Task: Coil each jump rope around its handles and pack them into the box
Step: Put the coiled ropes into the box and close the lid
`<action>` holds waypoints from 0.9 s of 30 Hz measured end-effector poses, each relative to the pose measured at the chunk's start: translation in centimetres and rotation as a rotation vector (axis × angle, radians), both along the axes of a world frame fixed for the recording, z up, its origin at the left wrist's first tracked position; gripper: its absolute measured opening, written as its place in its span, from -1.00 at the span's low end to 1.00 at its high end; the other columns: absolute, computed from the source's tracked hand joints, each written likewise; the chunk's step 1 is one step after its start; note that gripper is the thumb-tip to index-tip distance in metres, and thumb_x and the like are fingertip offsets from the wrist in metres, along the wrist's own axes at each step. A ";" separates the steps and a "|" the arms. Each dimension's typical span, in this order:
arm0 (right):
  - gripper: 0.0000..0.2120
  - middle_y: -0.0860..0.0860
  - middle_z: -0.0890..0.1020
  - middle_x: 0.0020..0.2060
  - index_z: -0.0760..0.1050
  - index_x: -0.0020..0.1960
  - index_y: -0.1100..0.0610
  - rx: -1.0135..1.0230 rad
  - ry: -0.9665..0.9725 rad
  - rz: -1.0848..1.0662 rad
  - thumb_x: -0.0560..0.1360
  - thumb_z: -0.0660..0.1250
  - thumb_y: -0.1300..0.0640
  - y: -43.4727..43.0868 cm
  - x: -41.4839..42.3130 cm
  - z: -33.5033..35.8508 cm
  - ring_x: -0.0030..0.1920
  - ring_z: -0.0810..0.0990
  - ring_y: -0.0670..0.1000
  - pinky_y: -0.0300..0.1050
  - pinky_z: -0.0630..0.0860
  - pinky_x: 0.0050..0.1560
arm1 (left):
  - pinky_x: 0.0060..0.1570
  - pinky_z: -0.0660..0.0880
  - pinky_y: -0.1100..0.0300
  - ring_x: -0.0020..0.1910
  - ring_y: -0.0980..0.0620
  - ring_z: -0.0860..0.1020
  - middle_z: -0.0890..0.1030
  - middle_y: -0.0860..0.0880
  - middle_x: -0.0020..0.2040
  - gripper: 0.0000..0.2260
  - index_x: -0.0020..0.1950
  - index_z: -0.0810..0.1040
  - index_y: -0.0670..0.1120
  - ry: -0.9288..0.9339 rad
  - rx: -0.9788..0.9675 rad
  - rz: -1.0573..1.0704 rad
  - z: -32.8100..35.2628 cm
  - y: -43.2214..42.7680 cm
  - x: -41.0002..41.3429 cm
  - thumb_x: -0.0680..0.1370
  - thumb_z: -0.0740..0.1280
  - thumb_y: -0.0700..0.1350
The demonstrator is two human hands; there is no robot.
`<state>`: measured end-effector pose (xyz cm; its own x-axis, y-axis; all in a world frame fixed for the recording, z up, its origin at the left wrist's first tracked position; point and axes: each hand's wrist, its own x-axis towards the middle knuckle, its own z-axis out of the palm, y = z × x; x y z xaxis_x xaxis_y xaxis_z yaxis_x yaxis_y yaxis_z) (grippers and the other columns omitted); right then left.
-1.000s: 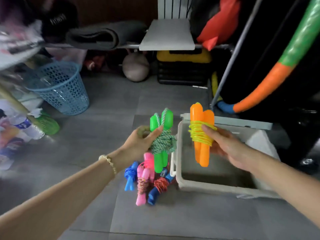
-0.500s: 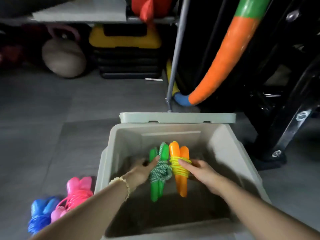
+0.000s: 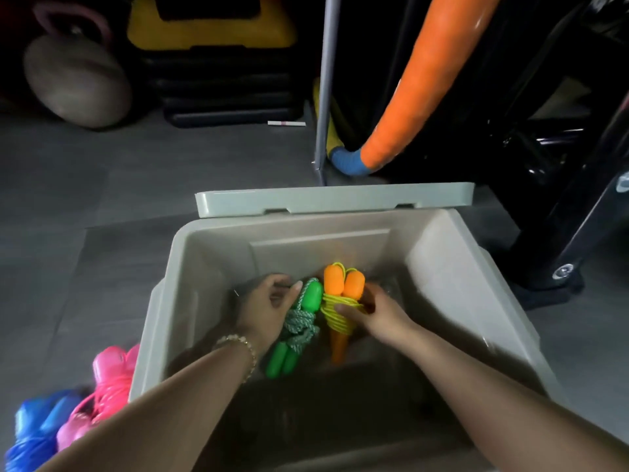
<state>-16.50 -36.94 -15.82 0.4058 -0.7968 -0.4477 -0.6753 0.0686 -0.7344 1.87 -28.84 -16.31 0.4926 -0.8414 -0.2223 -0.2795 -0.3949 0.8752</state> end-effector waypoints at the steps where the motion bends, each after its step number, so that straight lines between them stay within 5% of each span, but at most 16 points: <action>1: -0.28 0.04 0.59 0.13 0.41 0.25 0.15 -0.032 0.041 0.016 0.27 0.46 -0.25 0.1 -0.1 0.7 0.16 0.56 0.05 -0.09 0.47 0.17 | -0.02 0.48 0.37 -0.04 0.03 0.60 0.64 -0.02 -0.04 -0.80 0.08 0.53 -0.07 -0.027 0.024 -0.030 0.6 0.1 0.1 0.51 0.39 -0.04; 3: -0.33 0.09 0.48 0.29 0.27 0.38 0.16 -0.112 0.129 0.065 0.41 0.40 -0.12 0.6 -0.5 2.6 0.29 0.46 0.09 -0.11 0.38 0.22 | 0.13 0.47 0.21 0.06 0.03 0.58 0.61 -0.05 0.11 -0.67 0.22 0.50 -0.05 -0.129 0.092 -0.145 2.6 0.5 0.3 0.51 0.36 0.04; 8: -0.39 0.00 0.27 0.45 0.11 0.49 0.04 -0.433 0.264 0.369 0.54 0.22 -0.13 3.3 -0.1 10.4 0.41 0.30 0.05 -0.08 0.29 0.32 | 0.25 0.33 0.22 0.30 0.03 0.42 0.47 0.04 0.32 -0.58 0.38 0.38 0.05 -0.524 0.084 -0.463 11.8 3.9 0.3 0.56 0.24 0.15; 13: -0.40 -0.07 0.17 0.50 0.12 0.50 0.02 -0.672 0.171 0.574 0.54 0.20 -0.14 9.2 3.6 19.0 0.47 0.16 -0.05 -0.20 0.08 0.41 | 0.26 0.33 0.17 0.32 0.09 0.40 0.48 0.13 0.30 -0.47 0.35 0.41 0.09 -0.663 0.011 -0.445 19.6 11.8 2.9 0.49 0.08 0.33; 16: -0.40 -0.11 0.10 0.51 0.09 0.50 -0.01 -0.722 0.094 0.676 0.55 0.17 -0.16 14.1 7.1 21.6 0.47 0.13 -0.06 -0.22 0.03 0.39 | 0.18 0.42 0.07 0.23 -0.06 0.51 0.58 0.01 0.22 -0.37 0.29 0.51 -0.03 -0.761 0.091 -0.353 20.3 18.4 6.9 0.43 0.01 0.32; 21: -0.40 -0.07 0.10 0.51 0.11 0.50 0.02 -0.638 0.067 0.810 0.54 0.20 -0.14 20.4 13.1 19.3 0.48 0.12 -0.04 -0.20 0.03 0.42 | 0.21 0.39 0.07 0.27 -0.09 0.48 0.52 -0.01 0.30 -0.26 0.36 0.45 -0.05 -0.775 0.370 -0.191 17.5 27.6 13.4 0.40 -0.03 0.39; 27: -0.38 -0.10 0.10 0.50 0.11 0.49 0.01 -0.364 0.118 0.733 0.52 0.25 -0.10 24.8 17.8 12.1 0.45 0.22 0.00 -0.05 0.15 0.43 | 0.24 0.34 0.12 0.36 -0.01 0.38 0.41 0.03 0.40 -0.50 0.44 0.32 -0.01 -0.693 0.517 -0.077 11.6 32.8 16.8 0.57 0.18 0.19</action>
